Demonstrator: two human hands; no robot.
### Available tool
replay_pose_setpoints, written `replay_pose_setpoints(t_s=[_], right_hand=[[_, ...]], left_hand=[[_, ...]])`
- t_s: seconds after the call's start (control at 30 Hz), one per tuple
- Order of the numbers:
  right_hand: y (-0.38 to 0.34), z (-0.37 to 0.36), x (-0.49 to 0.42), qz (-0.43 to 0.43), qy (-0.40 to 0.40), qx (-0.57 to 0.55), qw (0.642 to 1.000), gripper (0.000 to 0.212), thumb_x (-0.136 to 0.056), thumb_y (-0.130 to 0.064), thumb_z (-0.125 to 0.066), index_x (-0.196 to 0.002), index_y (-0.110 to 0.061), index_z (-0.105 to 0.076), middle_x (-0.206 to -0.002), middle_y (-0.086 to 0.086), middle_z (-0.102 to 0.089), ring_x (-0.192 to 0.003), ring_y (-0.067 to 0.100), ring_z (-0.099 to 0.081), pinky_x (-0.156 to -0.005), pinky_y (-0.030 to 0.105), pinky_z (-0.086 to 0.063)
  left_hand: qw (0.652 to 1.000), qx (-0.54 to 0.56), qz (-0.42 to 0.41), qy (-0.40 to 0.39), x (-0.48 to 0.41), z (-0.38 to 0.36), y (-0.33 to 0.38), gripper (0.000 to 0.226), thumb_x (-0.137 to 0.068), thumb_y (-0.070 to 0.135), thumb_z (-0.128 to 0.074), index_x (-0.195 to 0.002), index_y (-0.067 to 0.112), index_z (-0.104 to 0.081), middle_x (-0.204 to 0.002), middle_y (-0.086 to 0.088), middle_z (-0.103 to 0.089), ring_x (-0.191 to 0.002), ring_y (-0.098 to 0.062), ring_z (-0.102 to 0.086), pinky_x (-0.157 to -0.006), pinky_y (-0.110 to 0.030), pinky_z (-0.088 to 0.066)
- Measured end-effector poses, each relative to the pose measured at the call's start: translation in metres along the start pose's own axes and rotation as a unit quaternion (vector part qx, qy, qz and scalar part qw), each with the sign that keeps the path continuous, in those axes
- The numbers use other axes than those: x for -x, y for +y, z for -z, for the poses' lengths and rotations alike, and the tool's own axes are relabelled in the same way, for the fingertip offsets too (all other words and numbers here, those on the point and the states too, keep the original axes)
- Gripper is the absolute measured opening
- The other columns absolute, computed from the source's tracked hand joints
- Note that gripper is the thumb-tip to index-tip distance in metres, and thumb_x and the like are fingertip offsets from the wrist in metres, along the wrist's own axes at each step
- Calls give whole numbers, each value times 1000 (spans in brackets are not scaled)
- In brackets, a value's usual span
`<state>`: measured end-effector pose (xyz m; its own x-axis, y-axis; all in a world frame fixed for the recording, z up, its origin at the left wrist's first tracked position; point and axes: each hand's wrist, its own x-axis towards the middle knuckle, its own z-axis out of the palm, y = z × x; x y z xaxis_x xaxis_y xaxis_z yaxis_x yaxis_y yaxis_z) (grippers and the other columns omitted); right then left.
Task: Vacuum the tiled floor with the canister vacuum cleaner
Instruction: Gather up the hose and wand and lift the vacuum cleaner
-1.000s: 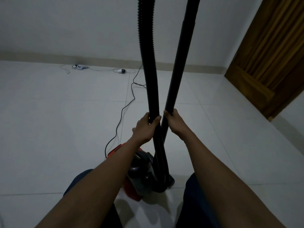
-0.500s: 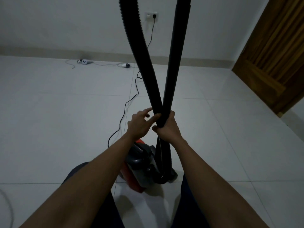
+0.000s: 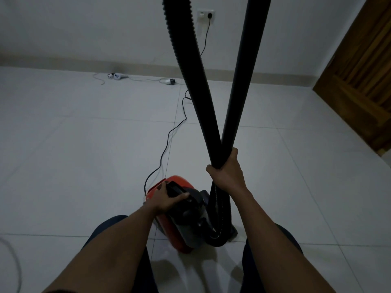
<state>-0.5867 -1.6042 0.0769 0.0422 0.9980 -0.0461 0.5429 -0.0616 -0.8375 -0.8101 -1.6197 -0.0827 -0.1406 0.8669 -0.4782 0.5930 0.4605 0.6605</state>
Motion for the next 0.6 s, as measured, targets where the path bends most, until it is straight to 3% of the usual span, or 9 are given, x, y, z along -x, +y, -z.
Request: replay_pose_setpoints(t_s=[0.17,0.3,0.37,0.43,0.5,0.57,0.6], right_hand=[[1,0,-5,-1,6,6,1000,52,-78,-26,-69,-110,-29,-28,-87,-8,-57,-71,10,-59,-54,26,-37],[0,-2,-12,4,0,14,1000,51,-79,-27,-70,-109,-31,-29,-88,-10,-57,-72,8,-58,-54,25,-38],[1,-4,-15,7,-6,13,1000,52,-79,-27,-71,-110,-31,-29,-89,-11,-56,-73,6,-58,-54,25,-39],[2,-6,-14,10,-12,12,1000,52,-79,-27,-71,-112,-31,-30,-91,-12,-56,-74,5,-58,-54,24,-39],[2,-8,-13,13,-10,15,1000,52,-79,-27,-71,-112,-31,-31,-92,-13,-56,-75,6,-58,-56,25,-40],[2,-8,-13,12,-9,16,1000,52,-78,-28,-70,-111,-32,-30,-91,-13,-57,-75,8,-59,-56,26,-40],[2,-8,-13,9,-8,16,1000,51,-78,-28,-70,-111,-32,-31,-90,-12,-57,-74,8,-59,-55,26,-40]], left_hand=[[997,-23,-62,29,1,8,4,123,-52,94,-63,-150,30,-28,-144,1,-52,-135,-26,-46,-111,-50,-38],[994,-53,-99,1,1,21,17,81,-64,77,-73,-128,37,-43,-123,11,-57,-119,-17,-53,-95,-33,-39],[991,-102,-83,-19,-6,29,19,92,-56,89,-65,-131,40,-43,-130,13,-54,-124,-18,-50,-106,-43,-33],[986,-150,-60,-35,-17,29,13,114,-48,100,-54,-144,42,-33,-147,11,-45,-138,-22,-41,-117,-58,-15],[986,-151,-47,-44,-23,24,6,114,-54,98,-54,-148,40,-28,-151,11,-40,-142,-21,-34,-119,-62,-3],[990,-118,-40,-63,-19,23,7,105,-60,90,-63,-146,41,-28,-146,13,-38,-140,-18,-33,-119,-63,-6],[991,-108,-35,-68,-20,24,7,112,-57,90,-64,-148,41,-23,-152,9,-36,-142,-22,-32,-118,-64,-7]])
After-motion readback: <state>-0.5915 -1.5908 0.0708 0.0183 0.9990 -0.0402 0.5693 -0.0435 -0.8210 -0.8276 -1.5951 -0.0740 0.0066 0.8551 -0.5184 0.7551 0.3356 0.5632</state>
